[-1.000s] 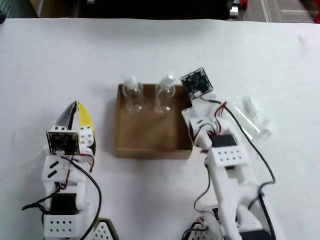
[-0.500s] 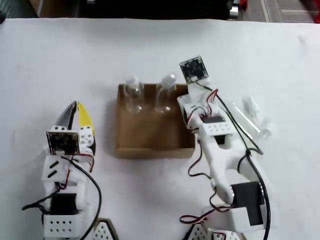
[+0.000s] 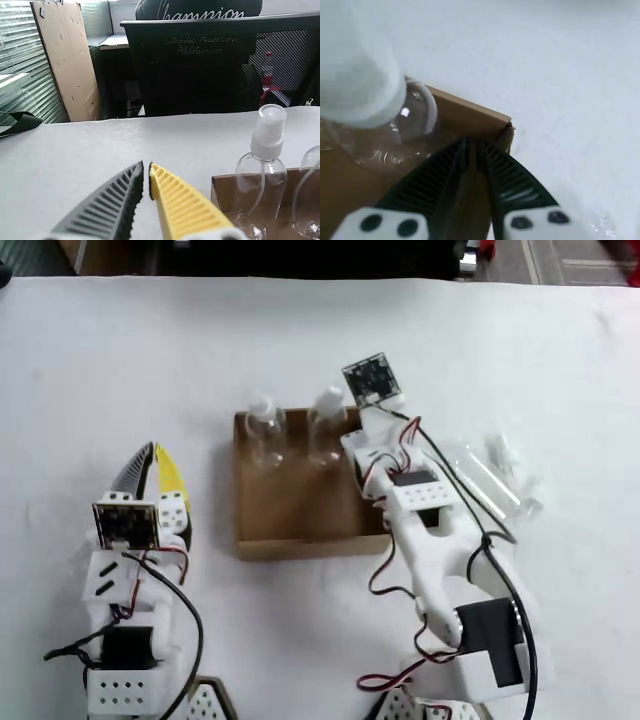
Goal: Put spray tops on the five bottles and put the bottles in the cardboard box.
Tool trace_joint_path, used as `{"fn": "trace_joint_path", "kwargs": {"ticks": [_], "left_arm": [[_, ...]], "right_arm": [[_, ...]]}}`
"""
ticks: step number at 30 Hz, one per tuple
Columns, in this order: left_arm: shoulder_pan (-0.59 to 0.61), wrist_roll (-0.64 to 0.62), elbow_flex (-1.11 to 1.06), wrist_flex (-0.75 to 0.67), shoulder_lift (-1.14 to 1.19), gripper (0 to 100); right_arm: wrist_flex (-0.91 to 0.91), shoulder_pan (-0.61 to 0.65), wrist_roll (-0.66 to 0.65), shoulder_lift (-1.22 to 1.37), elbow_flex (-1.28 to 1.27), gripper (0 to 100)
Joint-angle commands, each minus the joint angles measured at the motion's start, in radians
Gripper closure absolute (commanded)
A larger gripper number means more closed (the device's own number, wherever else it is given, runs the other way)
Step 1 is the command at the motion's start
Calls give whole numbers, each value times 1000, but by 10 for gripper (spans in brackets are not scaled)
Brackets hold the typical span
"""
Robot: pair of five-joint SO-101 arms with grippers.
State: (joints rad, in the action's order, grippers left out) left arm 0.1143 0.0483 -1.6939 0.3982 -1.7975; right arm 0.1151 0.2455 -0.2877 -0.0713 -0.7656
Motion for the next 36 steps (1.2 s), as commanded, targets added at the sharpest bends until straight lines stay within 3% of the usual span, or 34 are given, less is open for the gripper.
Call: {"fn": "trace_joint_path", "kwargs": {"ticks": [1,36], "left_arm": [[-13,11,0,6,-4,976],[-13,11,0,6,-4,976]], "right_arm": [[-16,27,6,-5,29,981],[84,16,-3,-5,12,981]]}}
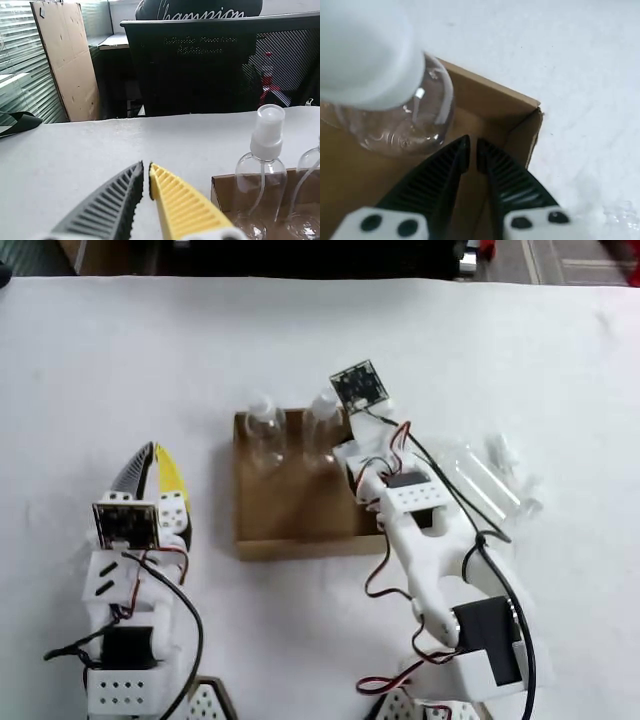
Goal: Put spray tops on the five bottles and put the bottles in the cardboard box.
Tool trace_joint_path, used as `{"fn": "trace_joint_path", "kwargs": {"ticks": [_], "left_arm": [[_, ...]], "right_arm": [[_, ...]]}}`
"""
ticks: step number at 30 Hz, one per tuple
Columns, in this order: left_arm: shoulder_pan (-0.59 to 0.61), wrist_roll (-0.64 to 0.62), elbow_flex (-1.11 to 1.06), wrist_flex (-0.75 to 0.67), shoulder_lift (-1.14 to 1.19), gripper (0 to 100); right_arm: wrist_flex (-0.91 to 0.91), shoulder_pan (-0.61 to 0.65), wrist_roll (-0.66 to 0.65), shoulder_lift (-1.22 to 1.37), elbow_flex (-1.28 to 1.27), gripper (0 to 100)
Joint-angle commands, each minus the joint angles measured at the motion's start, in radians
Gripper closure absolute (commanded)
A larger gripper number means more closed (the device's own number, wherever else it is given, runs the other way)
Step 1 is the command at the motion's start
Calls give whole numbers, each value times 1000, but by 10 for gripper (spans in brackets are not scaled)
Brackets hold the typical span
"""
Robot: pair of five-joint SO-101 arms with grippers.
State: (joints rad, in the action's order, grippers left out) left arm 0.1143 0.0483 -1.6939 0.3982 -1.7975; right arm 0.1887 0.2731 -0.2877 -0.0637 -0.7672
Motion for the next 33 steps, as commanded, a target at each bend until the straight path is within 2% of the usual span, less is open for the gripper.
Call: {"fn": "trace_joint_path", "kwargs": {"ticks": [1,23,33], "left_arm": [[-13,11,0,6,-4,976],[-13,11,0,6,-4,976],[-13,11,0,6,-4,976]], "right_arm": [[10,-12,-3,-13,14,981],[4,59,-3,-4,20,981],[4,128,-3,-4,20,981]]}}
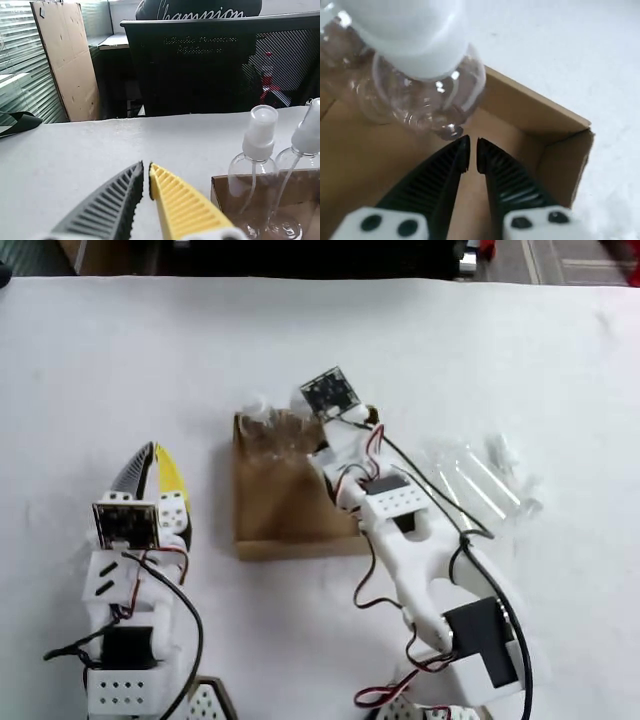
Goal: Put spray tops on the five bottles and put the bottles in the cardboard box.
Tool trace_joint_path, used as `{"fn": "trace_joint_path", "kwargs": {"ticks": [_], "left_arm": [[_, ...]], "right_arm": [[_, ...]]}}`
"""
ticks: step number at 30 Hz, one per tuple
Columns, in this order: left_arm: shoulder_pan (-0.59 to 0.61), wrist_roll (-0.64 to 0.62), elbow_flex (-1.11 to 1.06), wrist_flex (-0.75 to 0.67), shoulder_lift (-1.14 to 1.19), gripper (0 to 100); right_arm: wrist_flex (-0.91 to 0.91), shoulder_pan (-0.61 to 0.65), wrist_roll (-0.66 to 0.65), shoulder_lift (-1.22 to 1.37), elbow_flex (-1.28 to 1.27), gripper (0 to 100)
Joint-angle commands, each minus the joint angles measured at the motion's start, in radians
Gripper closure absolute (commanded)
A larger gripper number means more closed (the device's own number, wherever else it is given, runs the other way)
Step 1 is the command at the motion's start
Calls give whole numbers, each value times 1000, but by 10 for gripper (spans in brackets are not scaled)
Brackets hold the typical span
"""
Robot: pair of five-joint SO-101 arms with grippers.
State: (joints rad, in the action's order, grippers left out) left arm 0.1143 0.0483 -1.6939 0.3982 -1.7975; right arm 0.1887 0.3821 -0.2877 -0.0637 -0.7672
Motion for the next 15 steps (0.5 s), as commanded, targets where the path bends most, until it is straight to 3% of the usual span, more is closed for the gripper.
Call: {"fn": "trace_joint_path", "kwargs": {"ticks": [1,15], "left_arm": [[-13,11,0,6,-4,976],[-13,11,0,6,-4,976]], "right_arm": [[4,22,-3,-4,20,981],[10,-18,-3,-12,20,981]]}}
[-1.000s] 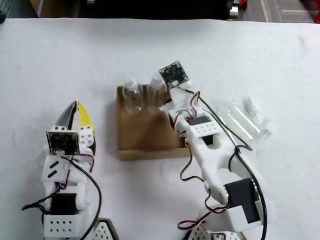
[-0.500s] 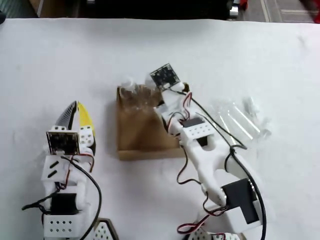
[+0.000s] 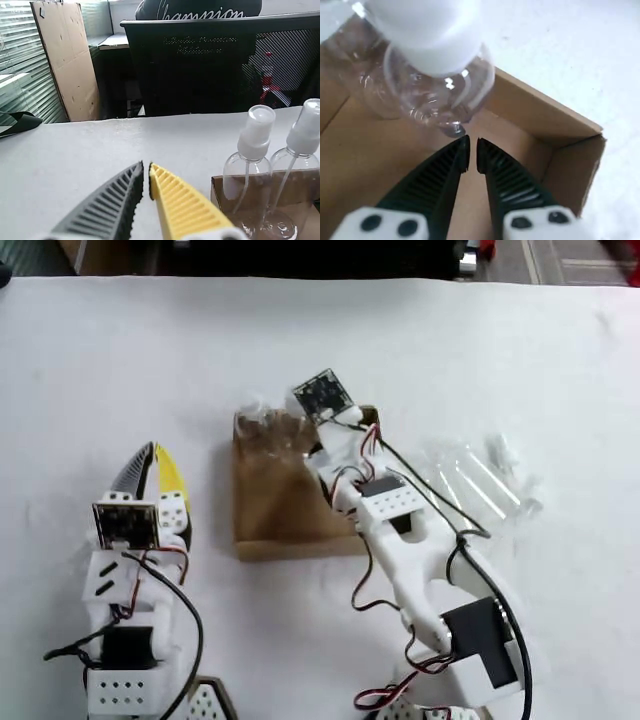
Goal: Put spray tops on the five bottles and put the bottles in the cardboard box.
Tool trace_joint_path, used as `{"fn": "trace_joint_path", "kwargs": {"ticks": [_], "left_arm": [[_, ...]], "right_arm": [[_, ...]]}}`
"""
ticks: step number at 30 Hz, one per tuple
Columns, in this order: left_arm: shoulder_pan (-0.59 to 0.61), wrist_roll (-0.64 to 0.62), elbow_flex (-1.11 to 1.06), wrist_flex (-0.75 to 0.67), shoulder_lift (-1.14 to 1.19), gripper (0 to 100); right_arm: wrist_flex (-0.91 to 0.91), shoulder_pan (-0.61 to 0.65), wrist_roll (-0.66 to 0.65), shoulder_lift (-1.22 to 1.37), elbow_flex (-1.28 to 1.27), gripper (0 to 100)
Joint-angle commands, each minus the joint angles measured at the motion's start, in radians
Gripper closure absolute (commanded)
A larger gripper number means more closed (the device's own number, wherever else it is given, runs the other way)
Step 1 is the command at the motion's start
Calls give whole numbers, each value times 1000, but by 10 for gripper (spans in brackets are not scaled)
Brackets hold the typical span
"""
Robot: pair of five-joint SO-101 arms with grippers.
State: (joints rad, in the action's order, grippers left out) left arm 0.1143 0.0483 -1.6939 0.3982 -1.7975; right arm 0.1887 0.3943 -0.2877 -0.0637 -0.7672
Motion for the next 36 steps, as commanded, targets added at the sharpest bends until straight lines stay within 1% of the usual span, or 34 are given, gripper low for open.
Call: {"fn": "trace_joint_path", "kwargs": {"ticks": [1,5,8,11,14,16,18,20,22,25,27,31,33,35,36], "left_arm": [[-13,11,0,6,-4,976],[-13,11,0,6,-4,976],[-13,11,0,6,-4,976],[-13,11,0,6,-4,976],[-13,11,0,6,-4,976],[-13,11,0,6,-4,976],[-12,11,0,6,-4,976],[-10,11,0,6,-4,976],[-8,11,0,6,-4,976],[-7,11,0,6,-4,976],[-7,11,0,6,-4,976],[-7,12,0,17,-4,976],[-7,12,0,18,-4,976],[-7,12,0,18,-4,976],[-7,12,0,18,-4,976]], "right_arm": [[10,-47,-3,-12,20,981],[12,-105,-3,-15,20,981],[48,-116,-2,-53,21,981],[117,-108,-2,-143,21,981],[217,-124,-2,-294,21,981],[305,-166,-2,-424,21,981],[374,-237,-2,-552,23,982],[427,-348,6,-634,41,982],[492,-461,3,-638,91,982],[619,-599,-9,-564,196,981],[714,-641,-86,-478,285,981],[934,-613,-307,-220,489,981],[1047,-581,-376,-61,615,980],[1158,-553,-373,99,770,970],[1207,-538,-345,177,856,947]]}}
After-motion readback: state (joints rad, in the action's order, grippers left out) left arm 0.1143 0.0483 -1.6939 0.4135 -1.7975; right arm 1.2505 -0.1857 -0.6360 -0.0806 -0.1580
